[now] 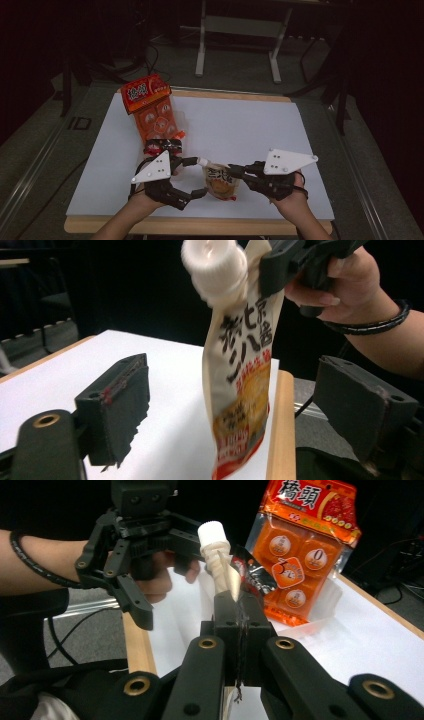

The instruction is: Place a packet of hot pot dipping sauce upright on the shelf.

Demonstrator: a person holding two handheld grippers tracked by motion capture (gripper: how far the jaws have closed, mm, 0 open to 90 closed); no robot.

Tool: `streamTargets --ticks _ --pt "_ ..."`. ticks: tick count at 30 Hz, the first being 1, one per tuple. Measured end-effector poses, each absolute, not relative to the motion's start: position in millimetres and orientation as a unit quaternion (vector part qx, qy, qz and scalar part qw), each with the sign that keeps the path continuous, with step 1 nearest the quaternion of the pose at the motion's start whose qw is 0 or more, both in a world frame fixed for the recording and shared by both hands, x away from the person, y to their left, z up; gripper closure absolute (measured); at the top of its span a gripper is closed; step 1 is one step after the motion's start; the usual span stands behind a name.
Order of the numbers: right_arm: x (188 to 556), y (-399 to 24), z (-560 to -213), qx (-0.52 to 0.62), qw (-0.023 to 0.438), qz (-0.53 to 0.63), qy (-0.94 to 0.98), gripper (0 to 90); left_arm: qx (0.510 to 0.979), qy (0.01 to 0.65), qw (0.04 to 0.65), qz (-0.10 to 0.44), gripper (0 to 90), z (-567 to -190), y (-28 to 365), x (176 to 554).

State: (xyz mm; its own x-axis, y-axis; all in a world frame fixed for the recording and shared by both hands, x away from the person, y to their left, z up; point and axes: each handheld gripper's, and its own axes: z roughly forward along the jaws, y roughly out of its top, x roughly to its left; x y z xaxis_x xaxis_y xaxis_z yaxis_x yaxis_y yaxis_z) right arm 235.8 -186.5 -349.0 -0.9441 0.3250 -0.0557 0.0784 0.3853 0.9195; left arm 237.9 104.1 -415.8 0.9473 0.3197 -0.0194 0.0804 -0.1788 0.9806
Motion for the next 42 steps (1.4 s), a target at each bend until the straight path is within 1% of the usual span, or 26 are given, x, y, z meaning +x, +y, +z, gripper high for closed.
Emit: streamTargets --ticks 2,4,6,8,10,11,12,15,18,20,24,26,29,30,35,39,40,42 --pt "235 -185 -350 0.12 0.112 0.539 0.826 89.5 0.762 0.129 0.628 0.094 17.2 -415 101 239" --pt "235 -184 -350 0.118 0.107 0.542 0.825 89.4 0.761 0.127 0.63 0.09 21.4 -414 100 240" --pt "234 -182 -350 0.116 0.108 0.542 0.825 89.4 0.759 0.125 0.633 0.088 23.6 -413 99 241" --pt "234 -181 -351 0.113 0.106 0.54 0.827 89.4 0.753 0.128 0.639 0.093 33.0 -411 99 241" --pt "233 -180 -352 0.112 0.111 0.536 0.829 89.4 0.751 0.126 0.641 0.095 39.0 -409 99 242" --pt "233 -179 -353 0.111 0.109 0.535 0.83 89.4 0.753 0.125 0.64 0.095 41.4 -409 99 242" --pt "233 -179 -353 0.109 0.109 0.536 0.83 89.4 0.754 0.121 0.639 0.093 46.6 -408 99 242" --pt "234 -178 -354 0.11 0.106 0.538 0.829 89.4 0.765 0.105 0.629 0.094 58.4 -407 96 242" --pt "234 -178 -355 0.111 0.107 0.538 0.829 89.4 0.77 0.107 0.621 0.097 69.9 -408 95 243" --pt "234 -178 -355 0.112 0.107 0.538 0.829 89.3 0.775 0.109 0.617 0.087 77.5 -408 95 246" --pt "237 -180 -357 0.117 0.105 0.537 0.829 89.3 0.781 0.109 0.609 0.084 82.9 -409 93 247" --pt "239 -181 -358 0.121 0.103 0.54 0.826 89.2 0.778 0.105 0.614 0.081 85.6 -408 93 247" --pt "240 -183 -358 0.124 0.1 0.545 0.823 88.3 0.78 0.099 0.613 0.081 87.8 -407 94 249" --pt "241 -183 -358 0.123 0.1 0.546 0.823 86.9 0.78 0.098 0.612 0.081 88.0 -406 94 249" --pt "245 -186 -356 0.132 0.097 0.557 0.814 68.8 0.783 0.097 0.606 0.099 88.7 -401 98 249" --pt "249 -191 -358 0.15 0.111 0.557 0.809 49.0 0.778 0.106 0.61 0.11 88.8 -397 108 253" --pt "250 -192 -360 0.156 0.114 0.555 0.809 42.8 0.776 0.11 0.61 0.117 88.7 -396 111 253" --pt "254 -195 -363 0.176 0.116 0.55 0.808 35.9 0.772 0.116 0.613 0.121 88.8 -395 116 255"
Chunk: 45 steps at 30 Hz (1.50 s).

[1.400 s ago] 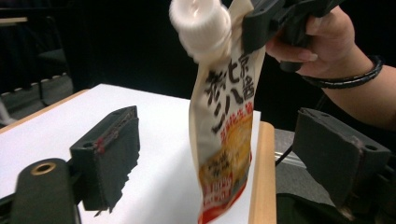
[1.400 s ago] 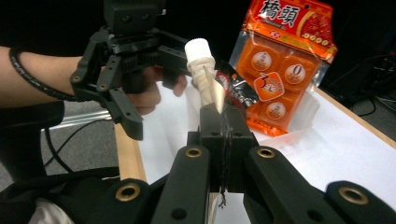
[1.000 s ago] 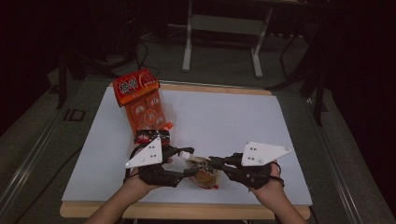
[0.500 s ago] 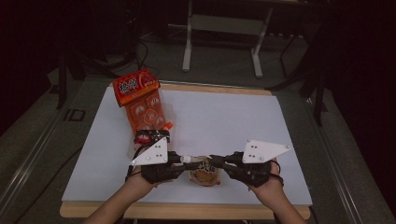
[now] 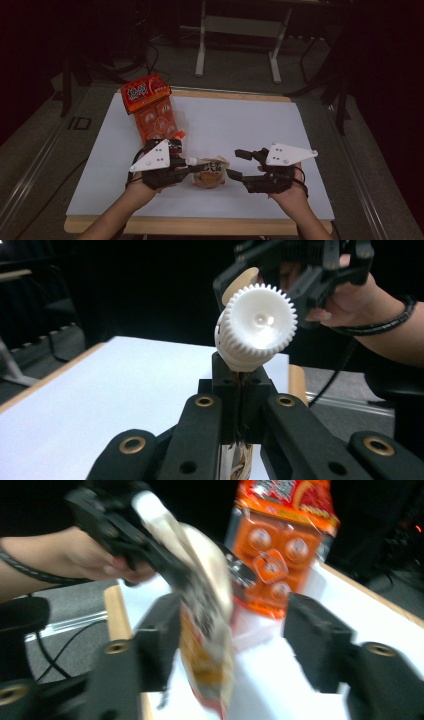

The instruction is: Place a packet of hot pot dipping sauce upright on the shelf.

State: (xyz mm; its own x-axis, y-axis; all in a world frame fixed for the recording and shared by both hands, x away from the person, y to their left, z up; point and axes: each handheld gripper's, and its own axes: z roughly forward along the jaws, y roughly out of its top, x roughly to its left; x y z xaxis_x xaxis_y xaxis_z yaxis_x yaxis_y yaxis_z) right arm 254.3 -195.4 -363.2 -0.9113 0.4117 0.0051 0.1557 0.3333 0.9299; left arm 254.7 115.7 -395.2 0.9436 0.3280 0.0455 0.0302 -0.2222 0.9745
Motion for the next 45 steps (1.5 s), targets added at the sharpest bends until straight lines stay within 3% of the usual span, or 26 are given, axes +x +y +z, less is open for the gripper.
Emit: streamTargets --ticks 4,6,21,45 --pt "261 -205 -369 0.201 0.112 0.564 0.793 18.2 0.766 0.127 0.617 0.132 88.7 -394 127 260" --pt "262 -208 -371 0.204 0.115 0.569 0.788 14.0 0.762 0.132 0.617 0.144 88.7 -393 134 262" --pt "269 -225 -380 0.213 0.121 0.565 0.788 13.9 0.752 0.148 0.613 0.194 88.6 -395 188 277" --pt "271 -233 -389 0.222 0.104 0.566 0.787 14.4 0.768 0.182 0.593 0.16 88.5 -437 216 289"
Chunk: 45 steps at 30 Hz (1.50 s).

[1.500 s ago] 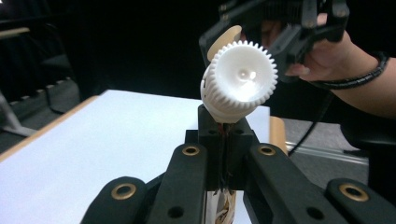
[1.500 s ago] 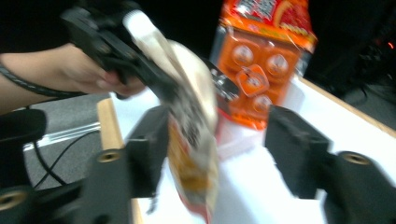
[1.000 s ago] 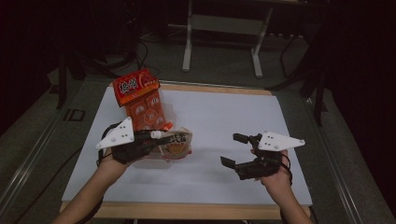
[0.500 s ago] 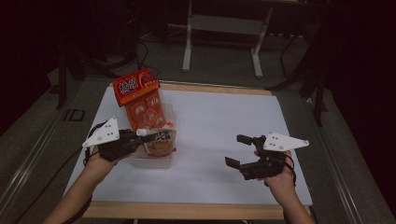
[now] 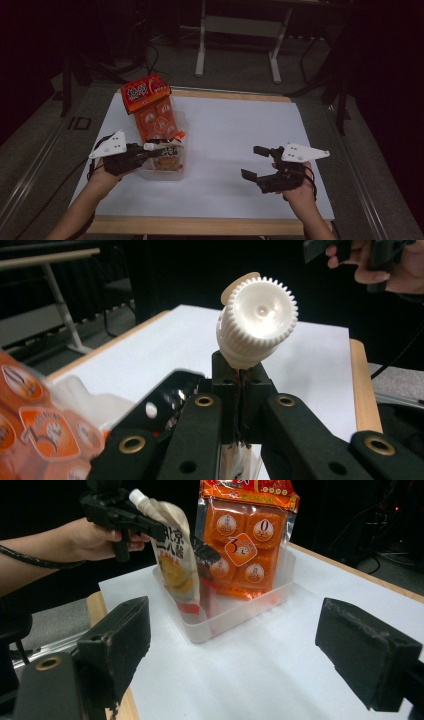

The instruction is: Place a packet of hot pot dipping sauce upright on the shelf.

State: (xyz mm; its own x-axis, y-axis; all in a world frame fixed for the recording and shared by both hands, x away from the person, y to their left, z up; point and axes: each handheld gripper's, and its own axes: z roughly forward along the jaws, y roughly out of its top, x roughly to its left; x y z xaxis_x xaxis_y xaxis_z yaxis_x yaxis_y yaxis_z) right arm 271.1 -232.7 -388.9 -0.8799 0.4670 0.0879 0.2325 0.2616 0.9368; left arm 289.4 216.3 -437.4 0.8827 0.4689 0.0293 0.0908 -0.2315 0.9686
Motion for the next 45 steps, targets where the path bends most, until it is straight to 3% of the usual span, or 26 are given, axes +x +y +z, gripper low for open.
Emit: streamTargets --ticks 28,38,45 --pt "273 -232 -398 0.231 0.092 0.56 0.79 15.0 0.773 0.214 0.582 0.133 87.4 -482 215 295" --pt "273 -232 -397 0.23 0.092 0.561 0.79 15.0 0.767 0.218 0.585 0.15 72.0 -470 216 292" --pt "273 -232 -396 0.23 0.093 0.561 0.79 15.0 0.757 0.221 0.594 0.157 50.4 -451 215 291"
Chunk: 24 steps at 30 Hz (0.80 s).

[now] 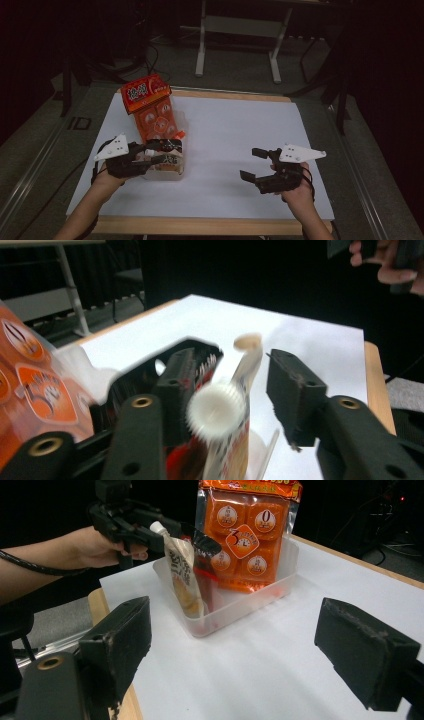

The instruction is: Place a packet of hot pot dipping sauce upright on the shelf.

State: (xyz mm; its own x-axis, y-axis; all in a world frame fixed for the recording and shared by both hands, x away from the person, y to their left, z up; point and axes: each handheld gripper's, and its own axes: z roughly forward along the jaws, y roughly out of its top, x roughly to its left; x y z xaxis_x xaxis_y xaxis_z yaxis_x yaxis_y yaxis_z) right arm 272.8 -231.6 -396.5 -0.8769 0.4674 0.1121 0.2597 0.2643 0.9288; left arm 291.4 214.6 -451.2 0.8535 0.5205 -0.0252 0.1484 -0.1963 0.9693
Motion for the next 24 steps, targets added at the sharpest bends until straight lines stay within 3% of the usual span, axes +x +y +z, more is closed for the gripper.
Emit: streamTargets --ticks 2,5,13,24 --pt "273 -232 -396 0.23 0.093 0.561 0.789 15.0 0.749 0.223 0.603 0.16 47.2 -446 214 291" --pt "273 -232 -396 0.231 0.094 0.561 0.79 15.0 0.747 0.235 0.601 0.162 26.8 -438 212 290" --pt "273 -234 -396 0.232 0.095 0.561 0.789 15.0 0.741 0.233 0.612 0.149 3.6 -422 194 282" --pt "272 -236 -398 0.234 0.098 0.562 0.788 14.9 0.74 0.214 0.626 0.117 2.0 -412 165 272"
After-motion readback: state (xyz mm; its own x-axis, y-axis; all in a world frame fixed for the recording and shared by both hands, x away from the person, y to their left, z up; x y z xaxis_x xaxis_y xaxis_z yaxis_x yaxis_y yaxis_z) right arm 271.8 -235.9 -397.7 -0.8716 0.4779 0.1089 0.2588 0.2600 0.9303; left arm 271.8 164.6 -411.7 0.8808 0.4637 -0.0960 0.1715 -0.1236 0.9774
